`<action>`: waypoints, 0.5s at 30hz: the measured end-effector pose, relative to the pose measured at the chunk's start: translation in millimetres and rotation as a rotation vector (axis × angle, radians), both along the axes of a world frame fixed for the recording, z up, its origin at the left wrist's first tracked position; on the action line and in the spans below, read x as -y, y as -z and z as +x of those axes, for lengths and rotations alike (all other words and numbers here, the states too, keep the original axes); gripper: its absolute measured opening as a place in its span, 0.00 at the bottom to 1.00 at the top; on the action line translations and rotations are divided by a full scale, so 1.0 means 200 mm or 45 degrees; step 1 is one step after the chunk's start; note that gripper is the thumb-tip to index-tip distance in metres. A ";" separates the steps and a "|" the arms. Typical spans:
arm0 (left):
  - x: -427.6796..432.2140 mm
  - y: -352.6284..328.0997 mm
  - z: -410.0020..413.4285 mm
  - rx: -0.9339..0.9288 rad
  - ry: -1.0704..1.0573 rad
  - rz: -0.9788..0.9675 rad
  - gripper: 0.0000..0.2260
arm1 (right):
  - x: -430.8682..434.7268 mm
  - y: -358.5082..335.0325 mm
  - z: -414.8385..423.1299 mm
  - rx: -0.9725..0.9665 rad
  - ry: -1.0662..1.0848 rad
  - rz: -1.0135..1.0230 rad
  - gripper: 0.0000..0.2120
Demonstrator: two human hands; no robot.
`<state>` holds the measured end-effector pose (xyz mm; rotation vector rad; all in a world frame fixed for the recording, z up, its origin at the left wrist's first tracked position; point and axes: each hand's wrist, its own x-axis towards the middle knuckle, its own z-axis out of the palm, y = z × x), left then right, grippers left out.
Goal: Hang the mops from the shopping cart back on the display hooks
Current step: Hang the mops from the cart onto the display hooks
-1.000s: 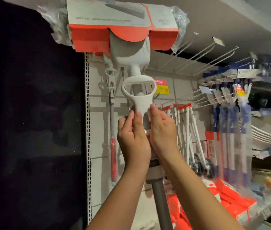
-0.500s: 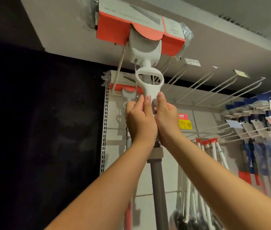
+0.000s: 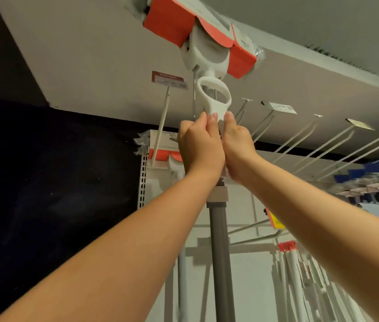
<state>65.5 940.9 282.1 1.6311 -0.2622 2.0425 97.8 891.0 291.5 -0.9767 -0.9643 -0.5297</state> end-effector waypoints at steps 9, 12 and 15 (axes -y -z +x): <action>-0.07 -0.09 0.27 0.033 -0.203 0.003 0.14 | -0.08 -0.12 0.28 0.072 -0.037 -0.048 0.24; -0.12 -0.03 0.39 0.041 -0.207 0.014 0.14 | -0.13 -0.07 0.40 0.051 -0.146 -0.034 0.23; -0.14 -0.01 0.49 0.039 -0.223 -0.015 0.15 | -0.18 -0.06 0.50 -0.026 -0.302 -0.054 0.21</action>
